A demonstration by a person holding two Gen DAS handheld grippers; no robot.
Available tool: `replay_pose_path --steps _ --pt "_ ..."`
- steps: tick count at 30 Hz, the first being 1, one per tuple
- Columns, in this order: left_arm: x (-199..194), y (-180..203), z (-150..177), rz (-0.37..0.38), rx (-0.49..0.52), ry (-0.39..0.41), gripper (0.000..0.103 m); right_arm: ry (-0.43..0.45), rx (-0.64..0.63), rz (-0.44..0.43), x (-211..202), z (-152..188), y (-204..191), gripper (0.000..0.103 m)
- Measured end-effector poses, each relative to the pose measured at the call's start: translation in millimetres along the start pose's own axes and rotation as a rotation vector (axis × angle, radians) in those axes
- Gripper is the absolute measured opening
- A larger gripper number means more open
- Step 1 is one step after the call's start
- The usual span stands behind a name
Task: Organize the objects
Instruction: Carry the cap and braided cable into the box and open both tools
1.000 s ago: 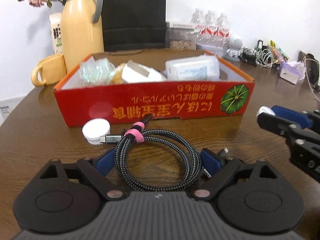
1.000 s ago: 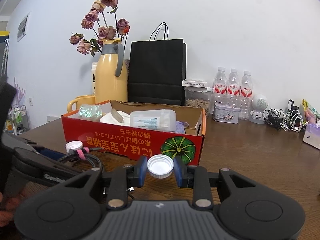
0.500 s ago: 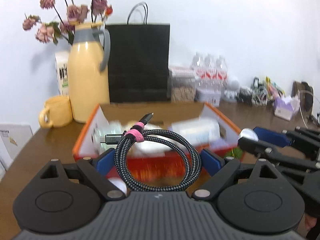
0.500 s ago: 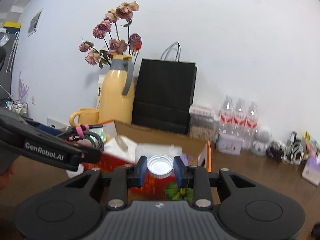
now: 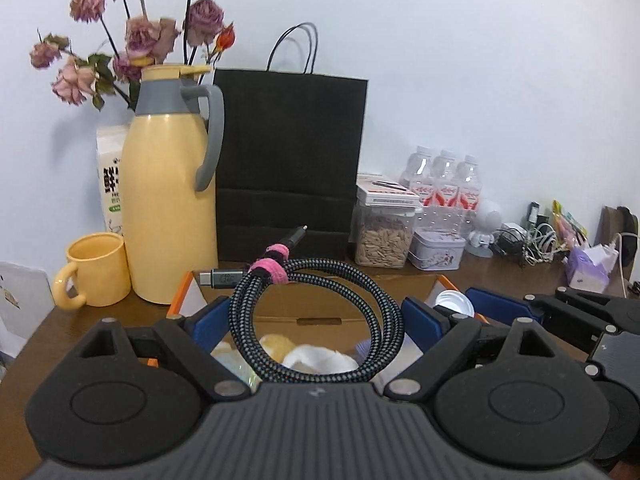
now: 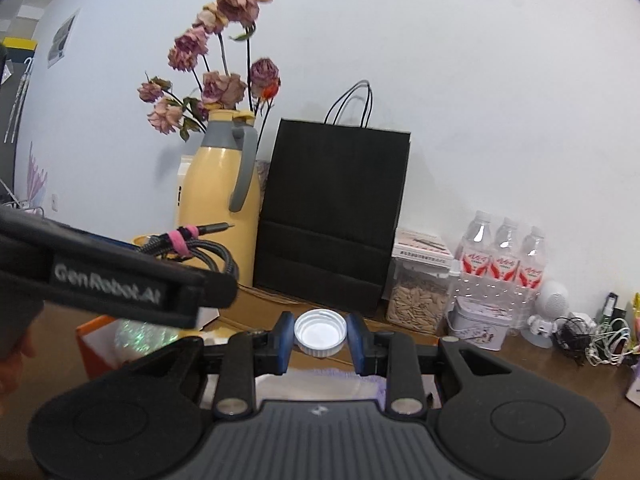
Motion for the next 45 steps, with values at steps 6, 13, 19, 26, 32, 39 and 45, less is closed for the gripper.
replay_pose_path --steps 6,13,19,26,32,39,45 --pt "34.9 -12.9 -4.9 -0.004 -0.042 -0.04 0.092 -0.046 0.044 -0.014 38.2 -7.5 7.7 0.028" --pt "57.6 -21.0 -1.5 -0.011 -0.049 -0.073 0.095 -0.075 0.081 -0.022 58.0 2.4 17.6 0.028" --pt "56.3 -25.5 0.9 -0.04 -0.057 -0.064 0.103 -0.093 0.111 0.007 60.3 6.7 25.0 0.081" --pt "53.7 -26.7 1.1 -0.045 -0.068 -0.065 0.103 -0.091 0.131 0.008 59.8 6.5 29.2 0.103" --pt "42.4 -24.8 1.9 -0.039 -0.059 -0.042 0.103 -0.086 0.127 0.008 55.7 5.2 28.3 0.103" --pt "12.5 -27.2 2.8 -0.035 -0.062 0.004 0.103 -0.072 0.114 0.004 36.8 2.0 24.9 0.103" --pt "-23.5 -31.3 14.3 -0.033 -0.056 0.026 0.103 -0.058 0.09 -0.007 5.3 7.3 18.5 0.103"
Point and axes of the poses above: each gripper's, at about its wrist camera, not at the fingertips, and x roughly the way its jaws point, y to its right, z to its underside, the point moved 3 cm from there along x, roughly the way its jaws point, and after that the axes turned 5 degrees about -y, right-handed, at the moved point
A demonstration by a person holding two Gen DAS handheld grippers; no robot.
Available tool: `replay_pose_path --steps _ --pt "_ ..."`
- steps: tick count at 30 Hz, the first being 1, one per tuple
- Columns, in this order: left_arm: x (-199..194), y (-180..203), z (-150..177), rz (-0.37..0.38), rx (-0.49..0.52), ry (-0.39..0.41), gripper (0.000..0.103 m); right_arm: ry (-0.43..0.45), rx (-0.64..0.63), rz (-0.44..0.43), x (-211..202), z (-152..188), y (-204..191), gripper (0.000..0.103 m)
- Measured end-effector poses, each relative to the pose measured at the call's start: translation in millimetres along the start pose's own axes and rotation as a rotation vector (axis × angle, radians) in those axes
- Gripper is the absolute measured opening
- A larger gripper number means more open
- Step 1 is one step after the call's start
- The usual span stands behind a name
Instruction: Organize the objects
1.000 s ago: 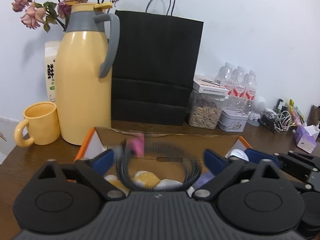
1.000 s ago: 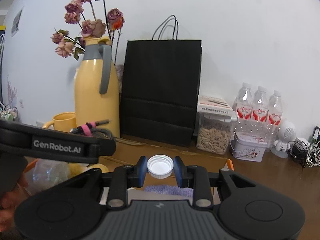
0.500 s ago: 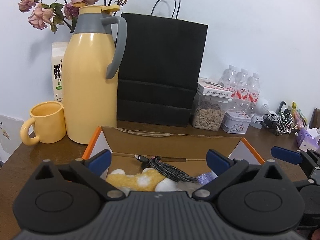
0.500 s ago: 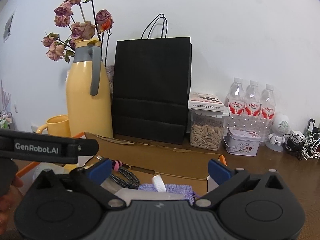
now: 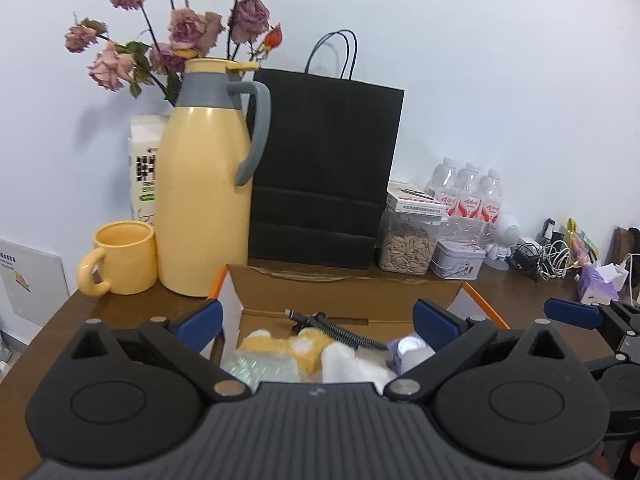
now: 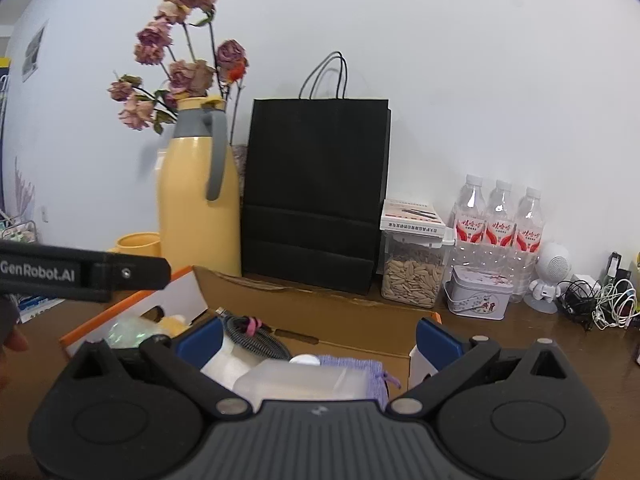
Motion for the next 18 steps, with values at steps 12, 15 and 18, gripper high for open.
replay_pose_path --steps 12,15,18 --pt "-47.2 -27.5 58.1 -0.045 0.038 -0.104 0.103 -0.116 -0.093 -0.049 -50.8 65.2 -18.3 0.103" --pt "-55.6 -33.2 72.0 -0.049 0.035 -0.128 0.103 -0.166 -0.11 -0.065 -56.5 85.1 -23.6 0.103" --pt "-62.4 -36.7 84.2 -0.047 0.026 -0.15 0.103 -0.205 -0.112 -0.079 -61.3 101.9 -26.9 0.103"
Point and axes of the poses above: each gripper's, at about its wrist camera, not at the fingertips, and x roughly the way its jaws point, y to its right, z to its underside, the point moved 3 cm from there along x, roughly the way its jaws point, and after that the axes turned 5 degrees about -y, right-handed, at the moved point
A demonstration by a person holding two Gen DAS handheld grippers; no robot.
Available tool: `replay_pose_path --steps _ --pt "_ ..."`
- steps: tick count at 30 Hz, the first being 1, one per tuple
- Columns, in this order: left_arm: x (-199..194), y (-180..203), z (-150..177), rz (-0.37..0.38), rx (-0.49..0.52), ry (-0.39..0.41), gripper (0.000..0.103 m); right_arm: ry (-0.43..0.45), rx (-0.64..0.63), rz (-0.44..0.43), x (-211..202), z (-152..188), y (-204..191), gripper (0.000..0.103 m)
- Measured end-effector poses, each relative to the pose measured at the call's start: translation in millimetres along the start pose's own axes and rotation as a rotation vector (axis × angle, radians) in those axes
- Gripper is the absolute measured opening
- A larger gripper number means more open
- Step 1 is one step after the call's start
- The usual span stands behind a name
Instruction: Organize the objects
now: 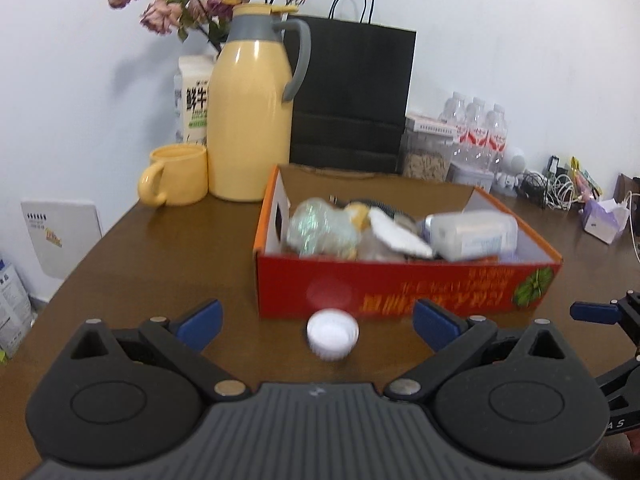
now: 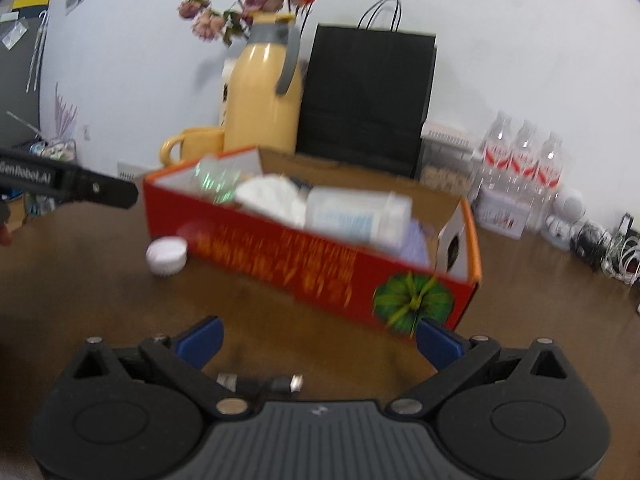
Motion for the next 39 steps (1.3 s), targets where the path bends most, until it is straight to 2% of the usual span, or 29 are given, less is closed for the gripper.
replay_pose_path --steps 10,16,19,21,22,28,36,37,38,39 --pt "-12.6 -4.7 32.3 0.005 -0.005 -0.05 0.103 -0.051 -0.051 -0.027 2.9 18.3 -18.0 0.1" --pt "-20.4 -7.1 38.7 -0.001 -0.014 -0.055 0.103 -0.073 -0.042 -0.09 9.4 20.5 -19.7 0.079" --pt "-22.2 -7.9 39.4 -0.001 -0.02 -0.055 0.103 -0.075 -0.026 -0.123 10.8 20.0 -18.4 0.063" --pt "-22.9 -7.7 39.8 0.0 -0.022 -0.054 0.103 -0.075 -0.015 -0.143 11.0 19.9 -17.3 0.048" --pt "-23.1 -7.5 39.9 0.0 -0.023 -0.054 0.103 -0.073 -0.013 -0.145 10.9 19.8 -17.4 0.047" --pt "-21.4 -7.1 41.1 -0.002 -0.025 -0.058 0.103 -0.066 -0.02 -0.131 9.6 19.8 -18.9 0.046" --pt "-10.6 -4.3 37.9 -0.007 -0.023 -0.066 0.103 -0.009 0.016 -0.097 2.8 16.9 -14.7 0.045" --pt "-8.1 -3.1 36.3 -0.009 -0.019 -0.066 0.103 0.0 0.022 -0.091 2.0 16.3 -14.4 0.035" --pt "-5.7 -2.2 34.9 -0.012 -0.016 -0.066 0.103 0.01 0.029 -0.085 1.3 15.4 -13.8 0.015" --pt "-2.9 -1.3 32.7 -0.015 -0.013 -0.066 0.103 0.017 0.04 -0.075 1.2 14.6 -12.8 0.014"
Point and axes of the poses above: each gripper's, at about its wrist camera, not at the fingertips, and x roughly the way its jaws point, y to its right, z to its underside, the point moved 3 cm from there along x, roughly the way its jaws point, and after that the axes turned 5 degrees about -y, right-handed, at the moved point
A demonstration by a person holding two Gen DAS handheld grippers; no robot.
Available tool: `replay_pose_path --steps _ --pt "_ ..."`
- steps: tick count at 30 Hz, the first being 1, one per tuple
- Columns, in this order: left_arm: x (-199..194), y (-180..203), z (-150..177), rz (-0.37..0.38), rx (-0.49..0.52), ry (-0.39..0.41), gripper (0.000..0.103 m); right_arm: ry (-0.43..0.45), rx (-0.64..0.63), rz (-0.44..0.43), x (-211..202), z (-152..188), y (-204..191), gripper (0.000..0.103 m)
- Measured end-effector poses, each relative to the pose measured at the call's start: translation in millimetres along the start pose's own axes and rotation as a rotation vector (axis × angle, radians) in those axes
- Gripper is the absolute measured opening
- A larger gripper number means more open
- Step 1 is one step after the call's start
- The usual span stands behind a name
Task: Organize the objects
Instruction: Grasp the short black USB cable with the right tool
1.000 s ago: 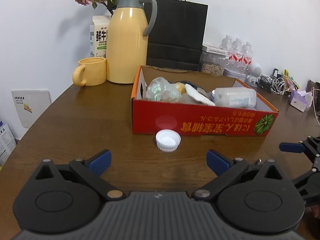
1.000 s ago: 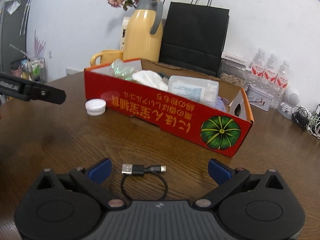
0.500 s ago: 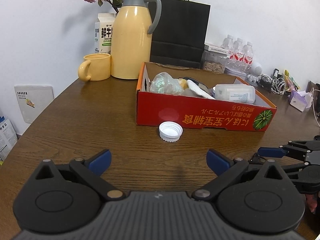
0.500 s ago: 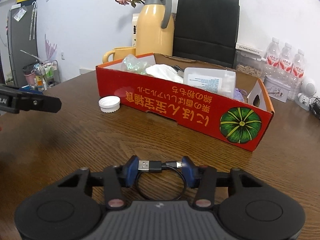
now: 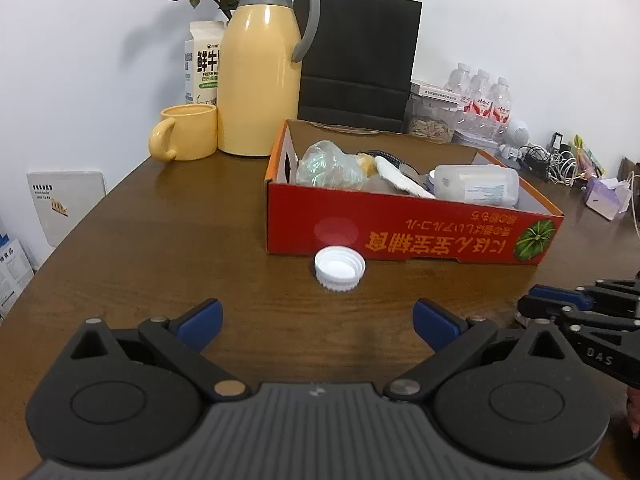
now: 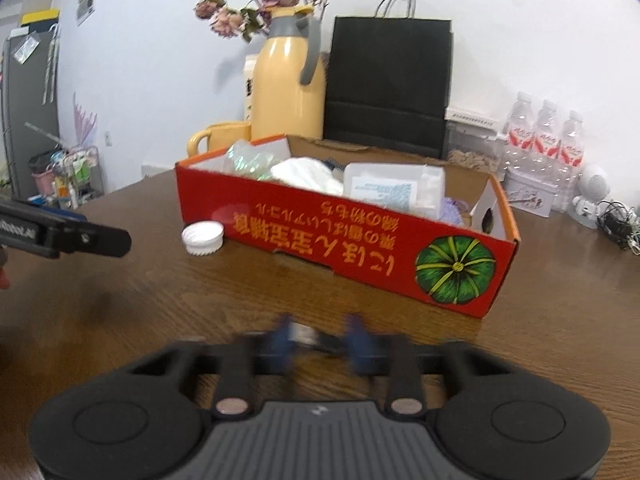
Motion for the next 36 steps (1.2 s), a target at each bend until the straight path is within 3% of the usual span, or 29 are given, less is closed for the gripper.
replay_pose_path --steps 8,12,20,25,29,31,36 --pt "24.7 7.6 -16.5 -0.014 0.004 -0.013 0.103 0.028 0.047 0.026 -0.8 -3.0 6.0 0.018" --pt "28.4 9.0 -14.7 -0.004 0.008 -0.022 0.103 0.01 0.077 0.049 -0.7 -0.7 12.5 0.057" --pt "27.2 6.4 -12.2 0.002 0.0 -0.029 0.103 -0.099 0.092 0.039 17.7 1.4 19.2 0.062" --pt "22.2 3.6 -9.0 0.007 -0.004 -0.03 0.103 -0.103 0.057 0.039 17.6 3.4 17.1 0.057" --pt "20.1 1.0 -7.7 0.001 -0.01 -0.031 0.103 -0.097 0.05 0.044 13.9 4.6 21.3 0.04" --pt "19.2 0.1 -6.8 0.0 -0.014 -0.031 0.103 -0.097 0.057 0.033 12.8 5.2 23.8 0.025" --pt "18.1 1.2 -6.4 0.002 -0.012 -0.031 0.103 -0.083 0.06 0.044 9.7 5.4 24.9 0.025"
Point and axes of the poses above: each gripper's, at about its wrist camera, not at the fingertips, and x roughly the way its jaws point, y to its right, z to its underside, the point moved 3 cm from there along x, roughly the way its jaws point, and after that the axes turned 5 degrees about -y, right-handed, at the moved point
